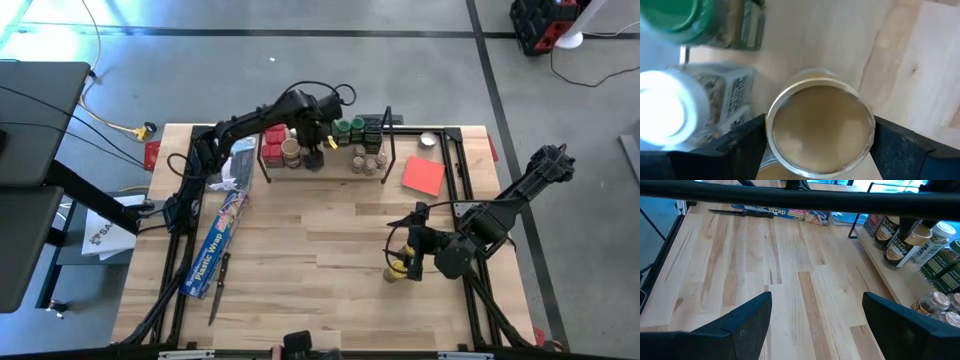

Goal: Shelf spices
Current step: Put the brown seasoning bottle on the shelf aligned with the white seasoning bottle, then put the yellow seasoning can on the shelf aligned with the green seasoning bottle

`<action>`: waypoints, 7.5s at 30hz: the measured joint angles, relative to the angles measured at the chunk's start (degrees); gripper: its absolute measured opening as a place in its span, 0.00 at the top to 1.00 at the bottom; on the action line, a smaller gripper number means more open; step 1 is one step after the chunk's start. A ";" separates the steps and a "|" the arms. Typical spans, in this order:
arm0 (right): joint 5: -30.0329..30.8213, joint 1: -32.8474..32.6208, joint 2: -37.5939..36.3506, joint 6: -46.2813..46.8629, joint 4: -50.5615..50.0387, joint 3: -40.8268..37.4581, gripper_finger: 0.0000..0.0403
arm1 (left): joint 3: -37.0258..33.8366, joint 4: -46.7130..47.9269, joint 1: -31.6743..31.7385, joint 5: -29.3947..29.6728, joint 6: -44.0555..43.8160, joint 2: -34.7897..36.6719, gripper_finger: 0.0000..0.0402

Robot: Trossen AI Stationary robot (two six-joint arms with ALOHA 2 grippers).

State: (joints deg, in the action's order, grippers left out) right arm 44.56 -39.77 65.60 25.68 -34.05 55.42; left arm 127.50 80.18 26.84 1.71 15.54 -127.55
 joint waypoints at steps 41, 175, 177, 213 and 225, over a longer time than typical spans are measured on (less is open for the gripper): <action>0.11 0.02 0.00 -0.11 -0.02 0.00 0.24 | -0.04 1.81 0.10 10.65 0.40 0.30 0.11; -33.90 3.91 24.85 27.91 -21.55 9.38 0.47 | -33.65 9.85 -62.69 55.14 -89.43 28.01 0.94; -34.43 4.61 24.83 27.21 -21.43 9.40 0.48 | -34.85 9.74 -62.73 55.13 -90.03 28.06 0.94; -42.16 56.20 48.12 -46.96 -31.10 58.91 0.48 | -37.68 9.84 -65.64 52.29 -90.32 28.04 0.94; -45.60 63.02 58.18 -50.80 -35.45 65.66 0.48 | -37.68 9.84 -68.57 52.76 -90.50 28.04 0.94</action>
State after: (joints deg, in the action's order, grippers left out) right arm -1.04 23.25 123.79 -25.12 -69.50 121.08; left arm 89.82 90.02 -41.73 54.47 -74.96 -99.50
